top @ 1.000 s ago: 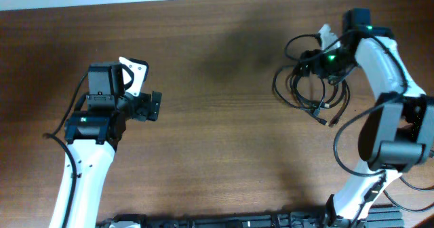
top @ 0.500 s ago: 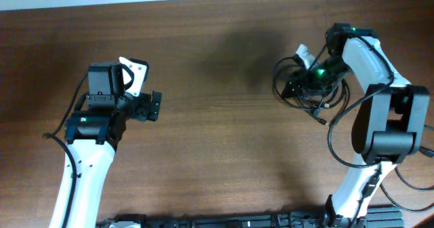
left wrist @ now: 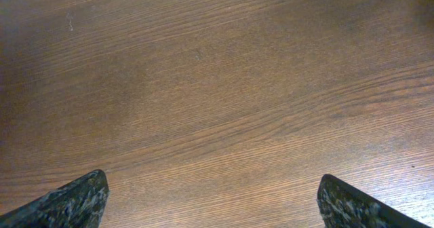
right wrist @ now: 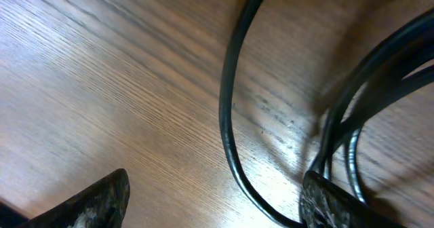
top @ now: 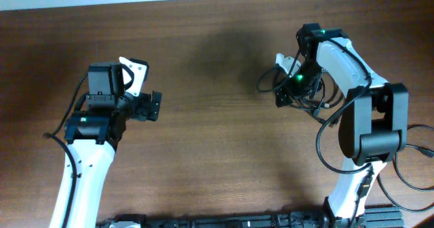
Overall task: Untangle cables
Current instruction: 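Grasp the cable pile with the right gripper, then lift the cables up toward the far table edge with the right gripper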
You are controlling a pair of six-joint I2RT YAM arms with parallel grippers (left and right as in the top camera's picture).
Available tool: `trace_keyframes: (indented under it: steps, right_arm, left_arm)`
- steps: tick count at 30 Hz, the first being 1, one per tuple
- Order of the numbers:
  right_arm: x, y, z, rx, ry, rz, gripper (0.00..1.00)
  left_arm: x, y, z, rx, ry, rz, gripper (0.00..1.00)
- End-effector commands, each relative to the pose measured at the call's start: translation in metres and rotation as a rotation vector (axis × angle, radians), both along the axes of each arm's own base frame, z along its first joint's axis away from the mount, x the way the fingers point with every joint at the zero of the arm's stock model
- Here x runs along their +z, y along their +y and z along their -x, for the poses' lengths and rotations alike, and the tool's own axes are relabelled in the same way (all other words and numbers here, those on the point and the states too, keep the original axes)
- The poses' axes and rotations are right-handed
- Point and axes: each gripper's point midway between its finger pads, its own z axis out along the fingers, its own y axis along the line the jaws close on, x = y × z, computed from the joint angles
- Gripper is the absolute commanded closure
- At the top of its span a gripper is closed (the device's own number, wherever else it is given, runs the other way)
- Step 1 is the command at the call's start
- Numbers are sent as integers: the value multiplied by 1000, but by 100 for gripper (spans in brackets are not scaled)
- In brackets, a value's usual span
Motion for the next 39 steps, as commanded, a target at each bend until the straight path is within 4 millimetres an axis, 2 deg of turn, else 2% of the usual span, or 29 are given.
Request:
trace_keyframes:
  steps: [1,5,9,10,11,14,16,18,22,25,28,30,33,36,39]
  right_arm:
    - [-16,-2,19,0,58,21,21]
    - [-36,-3,33,-21,84,27,22]
    - [-40,-3,31,-44,73,30,57]
    - [-40,-3,29,-58,68,32,81]
    - [-41,-4,27,-89,68,41,96]
    - [-38,-3,24,-123,70,46,96]
    - [-23,-3,17,-123,66,45,96]
    - [0,-2,3,-124,46,42,96]
    - [79,8,-42,-132,-97,0,96]
    - [163,32,-81,-158,-312,-75,96]
    - [234,56,-100,-138,-521,-133,96]
    - [282,74,-104,-118,-660,-184,96]
    - [349,103,-97,-71,-855,-265,96]
    - [381,117,-88,-52,-943,-316,96]
    - [396,126,-82,-53,-978,-350,96]
  left_arm:
    - [5,0,0,-10,-16,3,1]
    - [5,0,0,-10,-16,3,1]
    - [5,0,0,-10,-16,3,1]
    - [5,0,0,-10,-16,3,1]
    - [5,0,0,-10,-16,3,1]
    - [5,0,0,-10,-16,3,1]
    - [5,0,0,-10,-16,3,1]
    - [5,0,0,-10,-16,3,1]
    - [5,0,0,-10,-16,3,1]
    - [5,0,0,-10,-16,3,1]
    - [5,0,0,-10,-16,3,1]
    - [5,0,0,-10,-16,3,1]
    - [5,0,0,-9,-16,3,1]
    - [5,0,0,-10,-16,3,1]
    - [5,0,0,-10,-16,3,1]
